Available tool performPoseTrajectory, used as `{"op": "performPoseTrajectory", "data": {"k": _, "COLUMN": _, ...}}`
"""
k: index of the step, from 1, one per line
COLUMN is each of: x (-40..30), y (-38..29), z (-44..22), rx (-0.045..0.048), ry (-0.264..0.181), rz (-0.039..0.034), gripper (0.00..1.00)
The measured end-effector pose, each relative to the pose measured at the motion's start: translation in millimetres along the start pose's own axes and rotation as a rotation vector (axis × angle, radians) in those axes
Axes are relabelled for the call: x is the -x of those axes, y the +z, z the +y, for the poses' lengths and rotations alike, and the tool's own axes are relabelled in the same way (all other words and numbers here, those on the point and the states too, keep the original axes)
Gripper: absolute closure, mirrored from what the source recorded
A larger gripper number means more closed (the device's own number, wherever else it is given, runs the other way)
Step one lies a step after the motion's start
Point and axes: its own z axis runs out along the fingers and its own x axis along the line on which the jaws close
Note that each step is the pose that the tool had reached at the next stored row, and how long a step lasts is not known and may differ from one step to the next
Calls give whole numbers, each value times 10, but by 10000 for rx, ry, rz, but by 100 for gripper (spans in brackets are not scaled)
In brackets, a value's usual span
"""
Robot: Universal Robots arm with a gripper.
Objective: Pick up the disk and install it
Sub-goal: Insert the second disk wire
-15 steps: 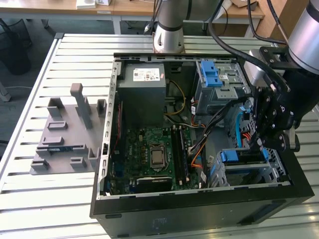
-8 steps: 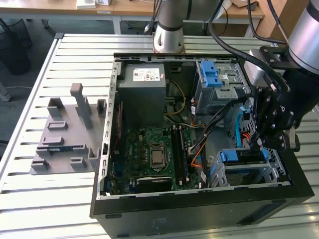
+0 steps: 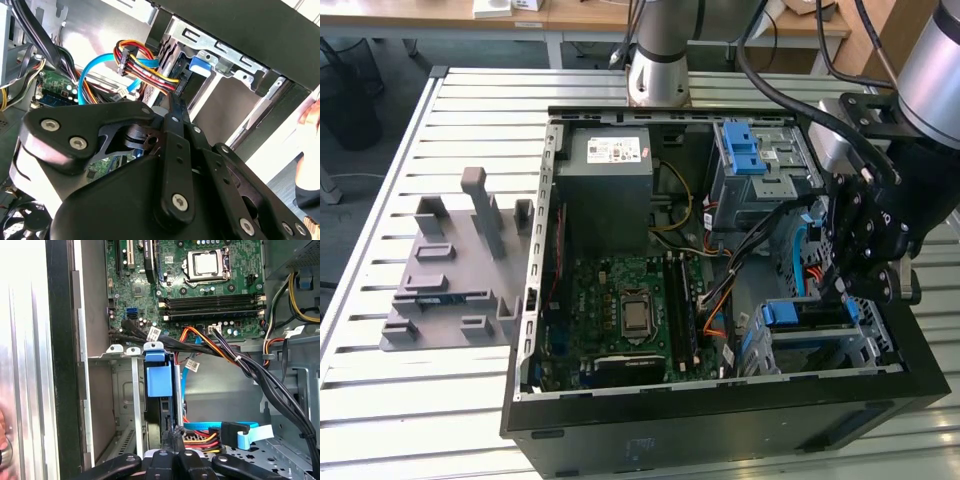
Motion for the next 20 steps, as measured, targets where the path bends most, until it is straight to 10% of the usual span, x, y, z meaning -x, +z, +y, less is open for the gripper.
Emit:
{"op": "performPoseTrajectory", "data": {"k": 11, "x": -9, "y": -14, "z": 105, "rx": -1, "ry": 0, "rz": 1, "gripper": 89}}
{"op": "performPoseTrajectory", "data": {"k": 20, "x": -19, "y": -225, "z": 134, "rx": 0, "ry": -1, "rz": -1, "gripper": 89}}
